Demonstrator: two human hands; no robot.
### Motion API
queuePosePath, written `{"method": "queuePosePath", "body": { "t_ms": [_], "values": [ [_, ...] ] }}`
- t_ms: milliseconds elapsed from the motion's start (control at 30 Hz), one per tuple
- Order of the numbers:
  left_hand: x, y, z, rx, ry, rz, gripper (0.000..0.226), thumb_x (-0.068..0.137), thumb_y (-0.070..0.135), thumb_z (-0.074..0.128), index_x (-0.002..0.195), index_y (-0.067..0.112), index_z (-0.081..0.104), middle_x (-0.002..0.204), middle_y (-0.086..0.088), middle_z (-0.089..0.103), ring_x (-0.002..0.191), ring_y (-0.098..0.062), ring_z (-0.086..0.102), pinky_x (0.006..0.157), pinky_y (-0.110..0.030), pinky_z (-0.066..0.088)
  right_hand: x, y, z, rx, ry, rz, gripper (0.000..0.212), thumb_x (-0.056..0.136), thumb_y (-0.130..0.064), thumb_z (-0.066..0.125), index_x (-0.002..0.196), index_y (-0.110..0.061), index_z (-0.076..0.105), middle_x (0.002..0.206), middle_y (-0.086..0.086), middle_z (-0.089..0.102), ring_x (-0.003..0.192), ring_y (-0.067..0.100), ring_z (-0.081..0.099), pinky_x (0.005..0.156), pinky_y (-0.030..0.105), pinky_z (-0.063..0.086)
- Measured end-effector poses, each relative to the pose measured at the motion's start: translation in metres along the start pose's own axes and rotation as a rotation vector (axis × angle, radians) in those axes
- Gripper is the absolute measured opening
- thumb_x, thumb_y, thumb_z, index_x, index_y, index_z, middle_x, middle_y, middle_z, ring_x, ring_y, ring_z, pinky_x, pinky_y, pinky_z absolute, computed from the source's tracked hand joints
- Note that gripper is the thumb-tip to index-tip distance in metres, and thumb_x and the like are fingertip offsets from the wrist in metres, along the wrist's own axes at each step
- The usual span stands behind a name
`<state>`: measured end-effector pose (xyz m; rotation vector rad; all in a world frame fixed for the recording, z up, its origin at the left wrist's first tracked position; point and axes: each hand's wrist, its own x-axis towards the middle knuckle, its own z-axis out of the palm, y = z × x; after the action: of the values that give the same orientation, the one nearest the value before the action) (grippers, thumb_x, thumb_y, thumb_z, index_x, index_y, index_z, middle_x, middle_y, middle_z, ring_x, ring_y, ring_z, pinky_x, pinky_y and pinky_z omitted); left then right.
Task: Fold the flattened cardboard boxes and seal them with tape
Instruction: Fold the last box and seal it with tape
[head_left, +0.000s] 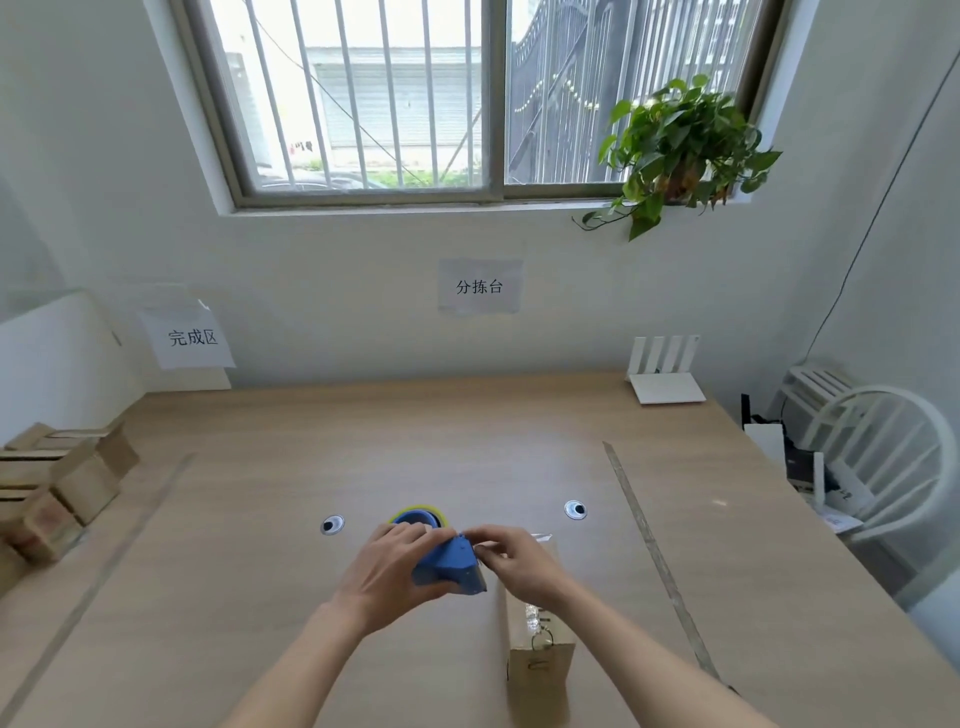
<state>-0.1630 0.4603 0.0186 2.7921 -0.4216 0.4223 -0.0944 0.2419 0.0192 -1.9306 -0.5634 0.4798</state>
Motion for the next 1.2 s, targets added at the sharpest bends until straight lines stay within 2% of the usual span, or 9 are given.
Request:
{"method": "queuePosePath", "body": {
  "t_ms": [200,367,433,600,700,800,933,1067,1200],
  "values": [
    [-0.003,-0.002,-0.001,0.008,-0.035,0.045,0.057,0.079,0.073,0.060,0.127,0.045,0.048,0.101,0.022,0.062,0.098,-0.005,0.061,0.090,-0.018,0.031,-0.004,0.006,-0.001,0.008,0.064,-0.003,0.031,0.101,-0.009,0.054,0.122,-0.022,0.071,0.121,-0.007,0.068,0.104,0.010,0.068,0.092,0.022,0.053],
    [-0.003,-0.001,-0.003,0.011,-0.032,0.051,0.056,0.080,0.075,0.058,0.126,0.044,0.048,0.101,0.023,0.062,0.097,-0.005,0.060,0.090,-0.018,0.031,-0.013,0.004,-0.004,0.117,0.059,0.054,0.025,0.102,-0.006,0.051,0.105,-0.018,0.073,0.099,0.003,0.074,0.085,0.011,0.065,0.080,0.022,0.054],
    [-0.002,0.001,-0.004,0.007,-0.031,0.057,0.056,0.080,0.075,0.057,0.125,0.045,0.048,0.100,0.023,0.062,0.096,-0.004,0.060,0.090,-0.018,0.031,-0.017,0.001,-0.004,0.137,0.038,0.078,0.032,0.102,-0.003,0.046,0.101,-0.020,0.074,0.097,-0.002,0.074,0.086,0.010,0.065,0.080,0.022,0.054],
    [0.001,0.002,-0.005,-0.005,-0.027,0.055,0.056,0.079,0.075,0.058,0.125,0.045,0.048,0.099,0.023,0.062,0.096,-0.005,0.059,0.089,-0.017,0.030,-0.021,-0.003,-0.010,0.223,-0.006,0.168,0.042,0.093,-0.002,0.037,0.107,-0.009,0.076,0.109,0.008,0.076,0.093,0.012,0.067,0.094,0.031,0.054],
    [0.002,0.003,-0.004,-0.003,-0.038,0.045,0.057,0.078,0.074,0.058,0.126,0.044,0.049,0.099,0.022,0.062,0.096,-0.004,0.059,0.087,-0.017,0.030,-0.023,-0.003,-0.012,0.218,-0.017,0.140,0.037,0.084,-0.016,0.050,0.108,-0.014,0.078,0.107,0.002,0.077,0.095,0.010,0.069,0.094,0.031,0.055],
    [0.004,0.003,0.000,0.012,-0.053,0.049,0.057,0.079,0.074,0.058,0.127,0.044,0.050,0.101,0.022,0.062,0.097,-0.004,0.059,0.086,-0.016,0.028,-0.026,0.002,-0.014,0.164,-0.011,0.074,0.029,0.083,-0.014,0.068,0.110,-0.012,0.078,0.104,0.003,0.078,0.099,0.016,0.073,0.089,0.028,0.058],
    [0.004,0.004,0.006,0.022,-0.080,0.043,0.059,0.079,0.077,0.054,0.128,0.044,0.050,0.101,0.021,0.062,0.099,-0.004,0.059,0.085,-0.017,0.032,-0.027,0.013,-0.015,0.163,0.014,0.034,0.032,0.078,-0.017,0.073,0.109,-0.008,0.078,0.102,0.009,0.077,0.093,0.022,0.074,0.082,0.032,0.059],
    [0.006,0.008,0.010,0.021,-0.109,0.042,0.060,0.080,0.075,0.052,0.132,0.044,0.048,0.102,0.019,0.063,0.098,-0.005,0.060,0.084,-0.019,0.034,-0.028,0.024,-0.014,0.142,0.015,0.027,0.032,0.078,-0.021,0.076,0.109,-0.010,0.078,0.102,0.009,0.077,0.098,0.032,0.073,0.087,0.039,0.060],
    [0.007,0.012,0.014,0.023,-0.148,0.023,0.064,0.082,0.073,0.050,0.141,0.048,0.042,0.102,0.018,0.060,0.096,-0.006,0.059,0.082,-0.019,0.032,-0.027,0.032,-0.015,0.095,0.107,0.073,0.017,0.087,-0.012,0.075,0.103,-0.011,0.080,0.095,0.000,0.078,0.090,0.012,0.074,0.083,0.028,0.058]
  ]
}}
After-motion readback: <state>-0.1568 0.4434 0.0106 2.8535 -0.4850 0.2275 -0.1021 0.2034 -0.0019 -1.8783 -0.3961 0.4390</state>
